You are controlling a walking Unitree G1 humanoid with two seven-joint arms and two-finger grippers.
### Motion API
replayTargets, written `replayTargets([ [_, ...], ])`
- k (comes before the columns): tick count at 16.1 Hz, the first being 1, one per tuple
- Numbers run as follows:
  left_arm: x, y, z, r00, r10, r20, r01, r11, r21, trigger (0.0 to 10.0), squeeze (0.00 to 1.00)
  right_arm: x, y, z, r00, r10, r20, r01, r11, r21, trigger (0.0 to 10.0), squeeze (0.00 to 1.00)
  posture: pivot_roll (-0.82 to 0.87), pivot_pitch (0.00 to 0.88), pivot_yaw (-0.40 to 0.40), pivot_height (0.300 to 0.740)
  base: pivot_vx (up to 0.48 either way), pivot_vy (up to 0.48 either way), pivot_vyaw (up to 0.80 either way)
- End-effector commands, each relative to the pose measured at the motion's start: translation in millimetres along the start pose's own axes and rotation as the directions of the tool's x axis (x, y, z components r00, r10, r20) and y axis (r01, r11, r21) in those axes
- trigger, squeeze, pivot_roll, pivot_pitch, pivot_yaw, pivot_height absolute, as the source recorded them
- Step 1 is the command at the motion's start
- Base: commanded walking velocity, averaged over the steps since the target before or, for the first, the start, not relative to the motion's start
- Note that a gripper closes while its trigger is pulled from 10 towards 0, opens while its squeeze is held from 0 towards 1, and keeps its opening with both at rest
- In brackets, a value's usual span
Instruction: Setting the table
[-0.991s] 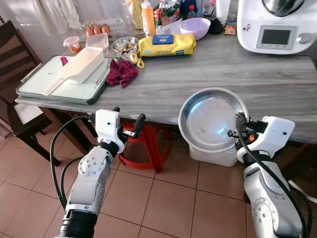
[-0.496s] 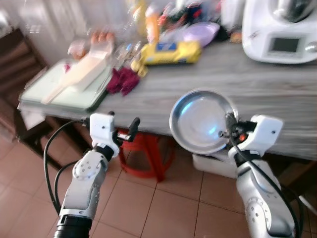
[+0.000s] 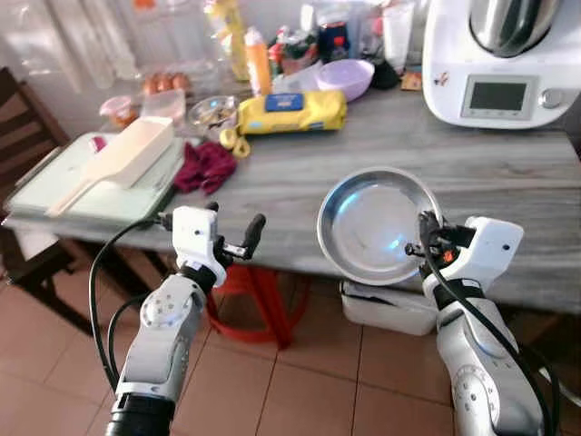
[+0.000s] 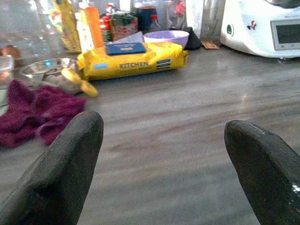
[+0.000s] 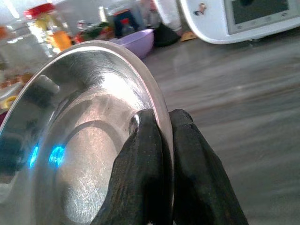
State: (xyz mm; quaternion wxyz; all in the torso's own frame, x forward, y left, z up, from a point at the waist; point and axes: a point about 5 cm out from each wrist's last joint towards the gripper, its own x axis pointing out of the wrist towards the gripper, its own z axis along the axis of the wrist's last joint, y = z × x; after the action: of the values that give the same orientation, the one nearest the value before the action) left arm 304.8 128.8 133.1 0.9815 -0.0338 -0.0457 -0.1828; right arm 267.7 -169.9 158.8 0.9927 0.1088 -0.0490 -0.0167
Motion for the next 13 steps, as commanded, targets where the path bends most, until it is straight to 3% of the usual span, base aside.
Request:
replayTargets([
  [1, 0.1, -0.4, 1, 1.000, -0.013, -0.007, 0.013, 1.000, 0.007, 10.0, 0.00, -0.5, -0.8, 6, 1.000, -0.010, 0.028, 0.010, 1.000, -0.003, 10.0, 0.00, -0.18, 0.097, 0.135, 0.740, 0.307, 0.000, 0.00],
  [4, -0.2, -1.1, 0, 1.000, -0.014, -0.010, 0.014, 1.000, 0.006, 10.0, 0.00, -0.1, -0.8, 6, 1.000, -0.011, 0.029, 0.011, 1.000, -0.001, 10.0, 0.00, -0.18, 0.101, 0.135, 0.740, 0.309, 0.000, 0.00],
  [8, -4.2, -0.3, 0, 1.000, -0.015, -0.006, 0.015, 1.000, -0.008, 10.0, 0.00, -1.6, -0.2, 4, 1.000, -0.014, 0.022, 0.014, 1.000, 0.003, 10.0, 0.00, -0.18, 0.107, 0.134, 0.740, 0.000, 0.000, 0.00],
  [13, -22.8, 13.1, -6, 0.997, -0.045, -0.063, 0.046, 0.999, 0.017, 10.0, 0.00, -0.8, -0.9, 1, 1.000, -0.021, 0.015, 0.021, 1.000, 0.008, 10.0, 0.00, -0.17, 0.113, 0.135, 0.740, 0.000, 0.000, 0.00],
])
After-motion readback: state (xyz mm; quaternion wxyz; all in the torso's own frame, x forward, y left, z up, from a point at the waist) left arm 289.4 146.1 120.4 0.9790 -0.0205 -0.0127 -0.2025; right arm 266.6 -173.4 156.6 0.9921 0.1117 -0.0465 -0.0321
